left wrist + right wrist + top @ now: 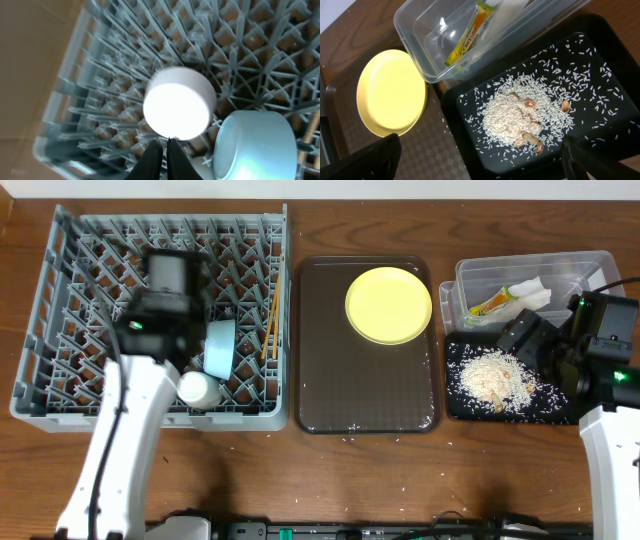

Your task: Sort waste into correct bins and load items into the dishwasher

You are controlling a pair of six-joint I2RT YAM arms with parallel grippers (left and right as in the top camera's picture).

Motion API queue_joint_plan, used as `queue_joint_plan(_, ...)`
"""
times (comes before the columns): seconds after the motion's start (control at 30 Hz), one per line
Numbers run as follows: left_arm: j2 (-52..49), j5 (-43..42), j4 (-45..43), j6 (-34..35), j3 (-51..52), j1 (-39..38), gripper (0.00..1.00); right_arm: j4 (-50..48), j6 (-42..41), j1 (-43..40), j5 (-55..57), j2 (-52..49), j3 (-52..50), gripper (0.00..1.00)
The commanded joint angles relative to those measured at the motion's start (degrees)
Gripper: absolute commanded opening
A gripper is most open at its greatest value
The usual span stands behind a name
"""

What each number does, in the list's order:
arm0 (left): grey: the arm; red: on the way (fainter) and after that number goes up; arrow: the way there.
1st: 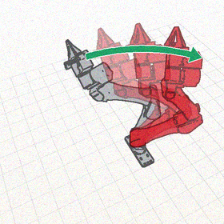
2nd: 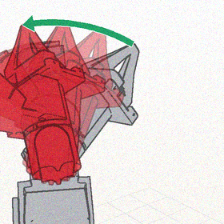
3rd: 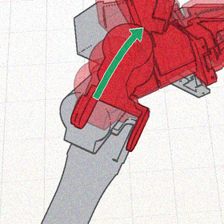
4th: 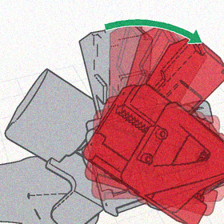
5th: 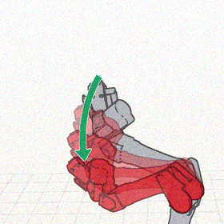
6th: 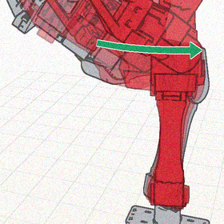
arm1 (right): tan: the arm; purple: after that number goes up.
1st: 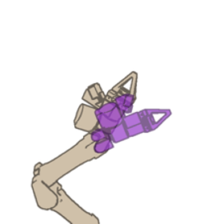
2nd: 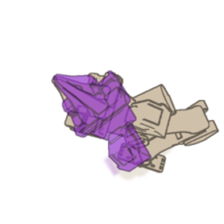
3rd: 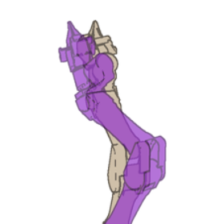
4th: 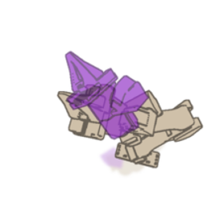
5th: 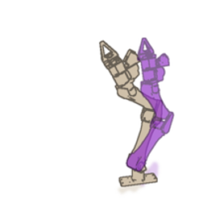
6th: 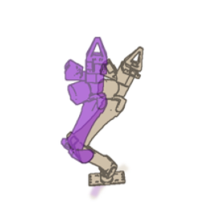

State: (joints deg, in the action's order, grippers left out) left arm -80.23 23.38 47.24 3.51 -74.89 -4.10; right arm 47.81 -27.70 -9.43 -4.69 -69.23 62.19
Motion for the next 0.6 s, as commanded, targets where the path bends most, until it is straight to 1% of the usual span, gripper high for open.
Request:
queue_joint_plan(0.0,-5.55,-19.54,-1.31,1.75,0.66,9.86,0.07,0.00,-0.55,-0.57,-0.07,0.70,0.31,0.99)
queue_joint_plan(0.07,-9.49,-23.63,-2.38,1.68,0.66,13.66,0.07,0.02,-0.55,-0.57,-0.07,0.70,0.31,0.99)
queue_joint_plan(0.2,-16.74,-26.58,-3.72,0.46,0.66,15.30,0.08,0.00,-0.55,-0.57,-0.07,0.70,0.31,0.99)
queue_joint_plan(0.27,-19.91,-24.44,-7.26,-0.59,0.66,15.34,0.07,0.00,-0.55,-0.57,-0.07,0.70,0.31,0.99)
queue_joint_plan(0.4,-20.06,-20.24,-14.58,-0.63,0.57,15.34,0.08,0.00,-0.55,-0.57,-0.07,0.70,0.31,0.99)
queue_joint_plan(0.57,-19.82,-19.65,-14.67,-0.68,0.48,15.28,0.07,0.00,-0.55,-0.57,-0.07,0.70,0.31,0.99)
